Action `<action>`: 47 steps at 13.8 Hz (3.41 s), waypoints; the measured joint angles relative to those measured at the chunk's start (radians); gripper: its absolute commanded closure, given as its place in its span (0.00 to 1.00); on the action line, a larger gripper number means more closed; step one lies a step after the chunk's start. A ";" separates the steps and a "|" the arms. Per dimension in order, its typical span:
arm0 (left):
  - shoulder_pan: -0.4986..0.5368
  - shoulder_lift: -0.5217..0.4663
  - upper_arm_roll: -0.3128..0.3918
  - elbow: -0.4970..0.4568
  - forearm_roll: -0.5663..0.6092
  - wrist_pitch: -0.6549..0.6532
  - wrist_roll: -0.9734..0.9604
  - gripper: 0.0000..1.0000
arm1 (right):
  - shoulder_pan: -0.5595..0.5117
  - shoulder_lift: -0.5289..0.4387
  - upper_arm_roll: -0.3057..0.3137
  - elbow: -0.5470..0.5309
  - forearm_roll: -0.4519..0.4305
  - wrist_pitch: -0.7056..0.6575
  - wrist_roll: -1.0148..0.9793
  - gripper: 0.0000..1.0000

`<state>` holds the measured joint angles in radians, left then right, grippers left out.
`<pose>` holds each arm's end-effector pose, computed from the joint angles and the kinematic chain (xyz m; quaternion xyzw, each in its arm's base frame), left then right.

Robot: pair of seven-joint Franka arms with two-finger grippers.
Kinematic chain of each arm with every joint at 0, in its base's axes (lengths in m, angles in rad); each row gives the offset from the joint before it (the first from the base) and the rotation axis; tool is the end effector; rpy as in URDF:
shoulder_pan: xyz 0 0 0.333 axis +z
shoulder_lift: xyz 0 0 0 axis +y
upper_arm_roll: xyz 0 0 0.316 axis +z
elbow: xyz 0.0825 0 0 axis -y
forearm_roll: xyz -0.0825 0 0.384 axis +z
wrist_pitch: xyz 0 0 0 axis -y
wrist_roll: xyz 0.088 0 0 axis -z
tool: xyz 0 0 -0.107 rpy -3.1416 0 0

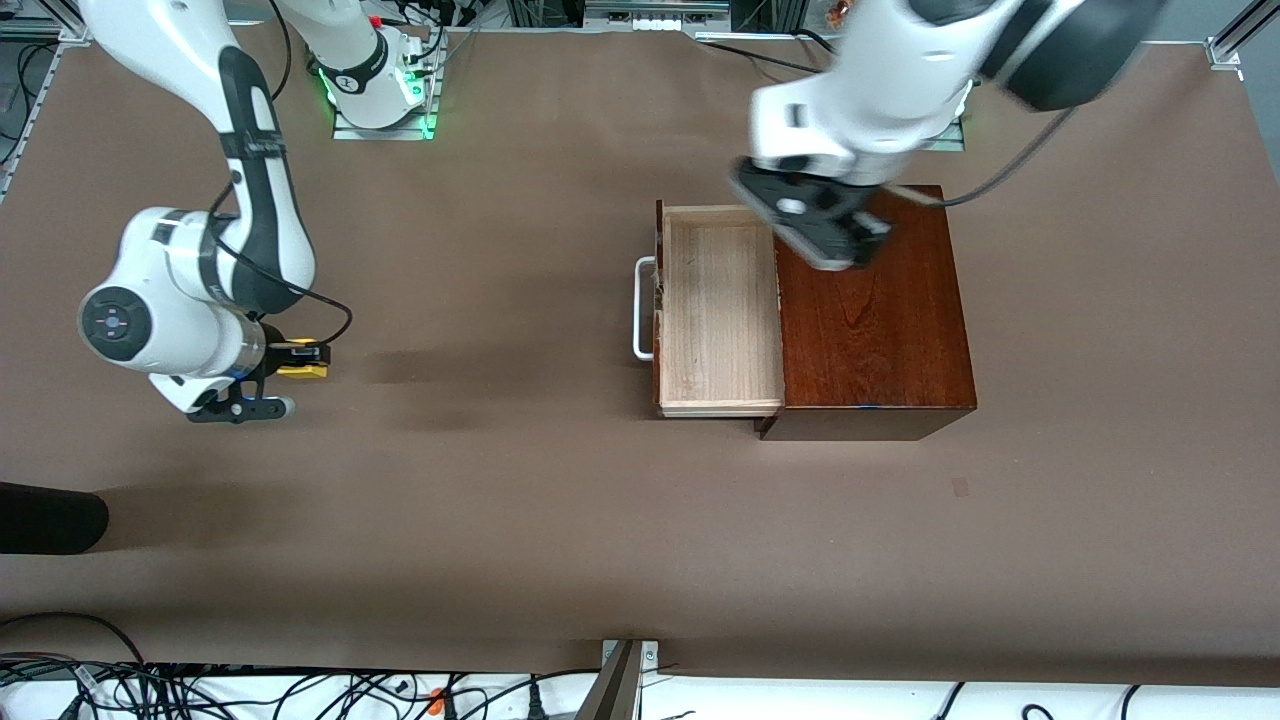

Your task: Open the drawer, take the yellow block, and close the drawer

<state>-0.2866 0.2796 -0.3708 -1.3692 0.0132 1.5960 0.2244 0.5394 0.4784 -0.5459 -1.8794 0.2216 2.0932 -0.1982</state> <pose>0.5217 -0.3609 0.5650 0.9057 -0.4214 -0.0260 0.0389 0.6104 0.0236 0.2728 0.9943 0.0446 -0.0944 0.0228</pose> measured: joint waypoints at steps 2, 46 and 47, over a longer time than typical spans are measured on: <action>-0.066 0.061 -0.001 0.033 0.000 0.029 0.152 0.00 | 0.001 0.035 0.001 -0.050 0.000 0.100 -0.058 0.79; -0.310 0.435 0.041 0.083 0.382 -0.005 0.390 0.00 | -0.554 -0.390 0.507 0.324 -0.214 -0.568 0.009 0.00; -0.294 0.429 0.041 0.068 0.382 -0.013 0.390 0.00 | -0.556 -0.408 0.507 0.318 -0.214 -0.571 0.009 0.00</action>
<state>-0.5811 0.7084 -0.3296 -1.3010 0.3955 1.5834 0.6147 -0.0167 0.0701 -0.0389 -1.5615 0.0073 1.5226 -0.1897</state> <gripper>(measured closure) 0.000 0.000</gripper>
